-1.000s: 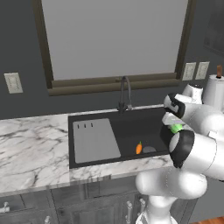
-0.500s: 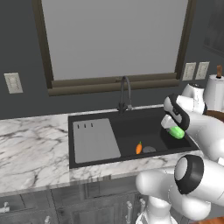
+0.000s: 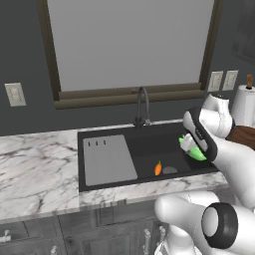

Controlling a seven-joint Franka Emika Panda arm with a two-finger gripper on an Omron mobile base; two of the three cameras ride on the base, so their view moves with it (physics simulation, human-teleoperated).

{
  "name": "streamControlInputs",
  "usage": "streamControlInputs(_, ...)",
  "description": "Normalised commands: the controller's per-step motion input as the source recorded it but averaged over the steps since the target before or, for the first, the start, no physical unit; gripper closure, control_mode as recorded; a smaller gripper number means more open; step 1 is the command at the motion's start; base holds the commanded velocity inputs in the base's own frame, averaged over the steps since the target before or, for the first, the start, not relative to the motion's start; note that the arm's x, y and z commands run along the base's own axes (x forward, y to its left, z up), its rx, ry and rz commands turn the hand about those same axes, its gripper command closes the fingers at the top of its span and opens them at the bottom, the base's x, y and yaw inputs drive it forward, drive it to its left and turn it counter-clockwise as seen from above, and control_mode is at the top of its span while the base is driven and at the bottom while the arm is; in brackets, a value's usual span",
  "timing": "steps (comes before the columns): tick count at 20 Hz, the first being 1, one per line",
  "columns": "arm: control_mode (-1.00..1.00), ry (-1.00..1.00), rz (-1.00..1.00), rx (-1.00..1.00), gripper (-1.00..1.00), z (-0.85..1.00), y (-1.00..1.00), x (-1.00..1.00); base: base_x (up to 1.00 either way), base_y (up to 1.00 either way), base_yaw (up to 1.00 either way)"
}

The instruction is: Remove the corn and carrot from the sink. Then move the bowl and cup from the counter to the sink for washing.

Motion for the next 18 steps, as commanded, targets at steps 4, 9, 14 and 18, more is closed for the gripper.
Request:
streamControlInputs(4, -1.0, 0.0, 0.16, 0.0, 1.0, 0.17, 0.42, -0.27, 0.0, 0.0, 0.0)
streamControlInputs(9, -1.0, 0.0, 0.06, 0.0, 1.0, 0.17, 0.49, -0.19, 0.0, 0.0, 0.0)
streamControlInputs(14, -1.0, -0.02, 0.05, 0.0, 1.0, 0.15, 0.53, -0.14, 0.0, 0.0, 0.0)
streamControlInputs(18, -1.0, -0.07, 0.03, 0.0, 1.0, 0.11, 0.59, -0.1, 0.0, 0.0, 0.0)
